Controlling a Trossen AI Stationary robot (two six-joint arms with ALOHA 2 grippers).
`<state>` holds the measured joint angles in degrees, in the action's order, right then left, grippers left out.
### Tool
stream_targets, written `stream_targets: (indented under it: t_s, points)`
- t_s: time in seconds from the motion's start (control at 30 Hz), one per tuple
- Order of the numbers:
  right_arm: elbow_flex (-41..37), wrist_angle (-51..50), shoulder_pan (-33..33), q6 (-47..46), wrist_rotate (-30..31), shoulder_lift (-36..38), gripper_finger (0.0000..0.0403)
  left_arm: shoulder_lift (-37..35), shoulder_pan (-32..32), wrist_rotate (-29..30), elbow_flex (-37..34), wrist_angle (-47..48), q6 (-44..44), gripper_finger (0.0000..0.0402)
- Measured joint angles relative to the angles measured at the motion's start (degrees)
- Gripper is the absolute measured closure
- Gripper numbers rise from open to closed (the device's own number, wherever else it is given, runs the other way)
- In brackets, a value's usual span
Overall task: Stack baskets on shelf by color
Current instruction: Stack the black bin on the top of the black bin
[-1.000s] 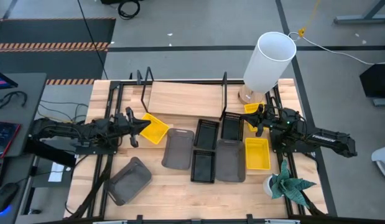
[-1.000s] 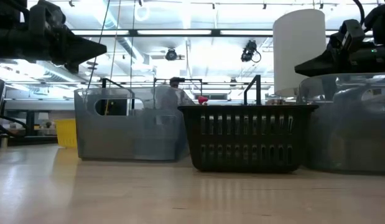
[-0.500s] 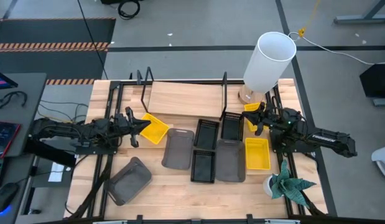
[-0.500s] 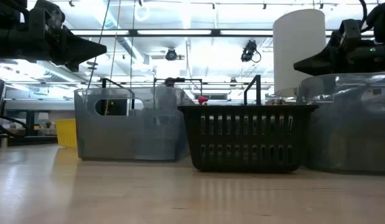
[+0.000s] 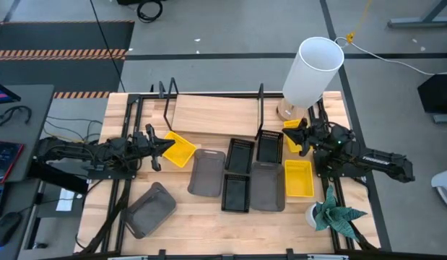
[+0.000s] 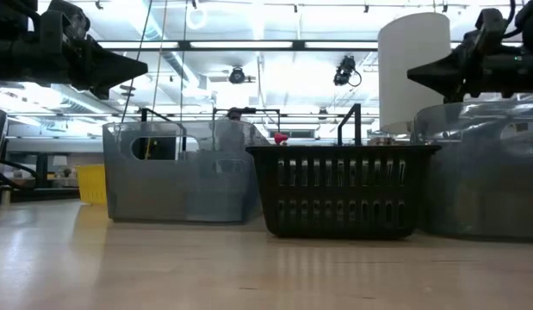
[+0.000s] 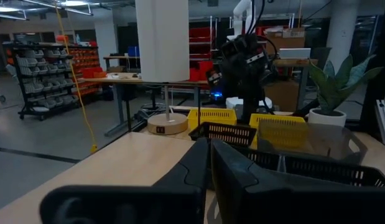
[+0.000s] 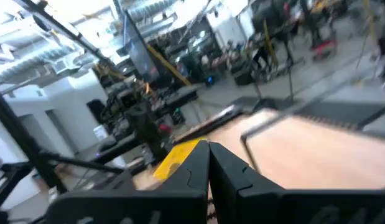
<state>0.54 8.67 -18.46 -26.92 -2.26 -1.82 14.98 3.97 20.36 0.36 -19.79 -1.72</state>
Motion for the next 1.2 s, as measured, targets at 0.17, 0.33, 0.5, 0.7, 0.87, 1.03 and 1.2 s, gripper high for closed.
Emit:
stream_targets:
  t_s: [0.17,0.33,0.5,0.7,0.87,1.03,1.2]
  points:
    - [0.00,-2.82,0.00,-2.05,-0.27,-3.05,0.0393,0.00,0.02,-0.02,0.00,0.00,0.00,0.0367]
    - [2.27,-2.90,0.51,-2.23,-0.35,-9.86,0.0393,0.00,0.01,0.00,-0.02,0.00,0.01,0.0368]
    - [7.78,-2.73,3.15,0.78,-0.35,-19.28,0.0393,0.01,0.02,0.00,-0.02,0.00,0.02,0.0376]
    - [14.39,-2.98,7.38,3.66,-0.27,-31.76,0.0393,0.02,0.02,0.00,-0.01,0.00,0.02,0.0371]
    - [20.72,-6.02,10.48,5.88,1.88,-41.30,0.0393,0.02,0.01,-0.02,-0.01,0.00,0.02,0.0366]
    - [27.19,-9.81,13.82,7.55,2.75,-50.12,0.0379,0.00,0.02,-0.01,-0.01,0.00,0.02,0.0372]
    - [32.78,-11.19,17.17,7.61,3.18,-58.41,0.0361,0.01,0.02,-0.01,-0.01,0.00,0.02,0.0376]
